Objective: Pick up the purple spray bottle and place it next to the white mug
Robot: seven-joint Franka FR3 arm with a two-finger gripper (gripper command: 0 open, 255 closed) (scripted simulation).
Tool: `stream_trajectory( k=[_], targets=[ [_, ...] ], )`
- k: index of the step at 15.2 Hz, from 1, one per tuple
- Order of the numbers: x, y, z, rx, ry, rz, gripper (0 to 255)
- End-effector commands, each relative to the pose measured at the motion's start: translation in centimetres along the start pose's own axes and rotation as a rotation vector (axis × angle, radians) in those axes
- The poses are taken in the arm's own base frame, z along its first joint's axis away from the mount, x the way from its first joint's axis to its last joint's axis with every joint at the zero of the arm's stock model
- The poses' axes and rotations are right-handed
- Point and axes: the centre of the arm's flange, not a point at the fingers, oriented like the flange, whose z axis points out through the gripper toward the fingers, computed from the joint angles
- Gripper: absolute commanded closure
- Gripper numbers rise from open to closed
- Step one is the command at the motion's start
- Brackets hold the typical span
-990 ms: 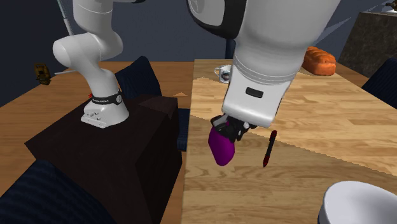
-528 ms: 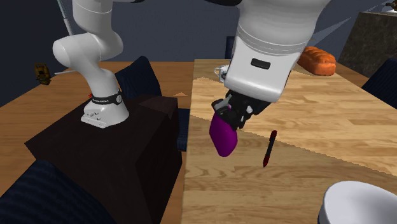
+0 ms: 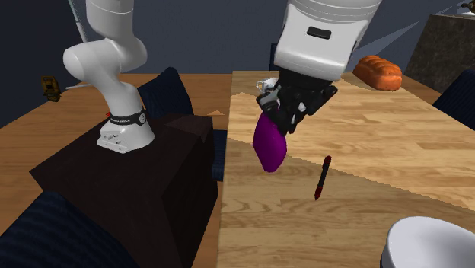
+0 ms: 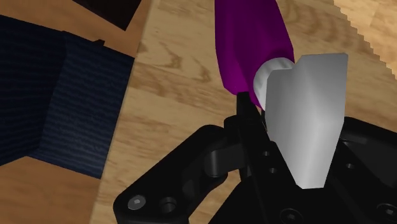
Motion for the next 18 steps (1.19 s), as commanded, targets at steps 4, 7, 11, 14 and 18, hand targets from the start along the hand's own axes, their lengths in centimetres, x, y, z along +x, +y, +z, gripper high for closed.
stream_trajectory(
  k=[4, 7, 11, 14, 18],
  targets=[
    [-4.5, -3.9, 1.9, 0.0, 0.0, 0.0, 255],
    [-7.4, -6.4, 3.0, 0.0, 0.0, 0.0, 255],
    [-11.2, -9.7, 4.5, 0.0, 0.0, 0.0, 255],
    [-14.1, -12.1, 5.7, 0.0, 0.0, 0.0, 255],
    [-17.9, -15.4, 7.2, 0.0, 0.0, 0.0, 255]
  ],
)
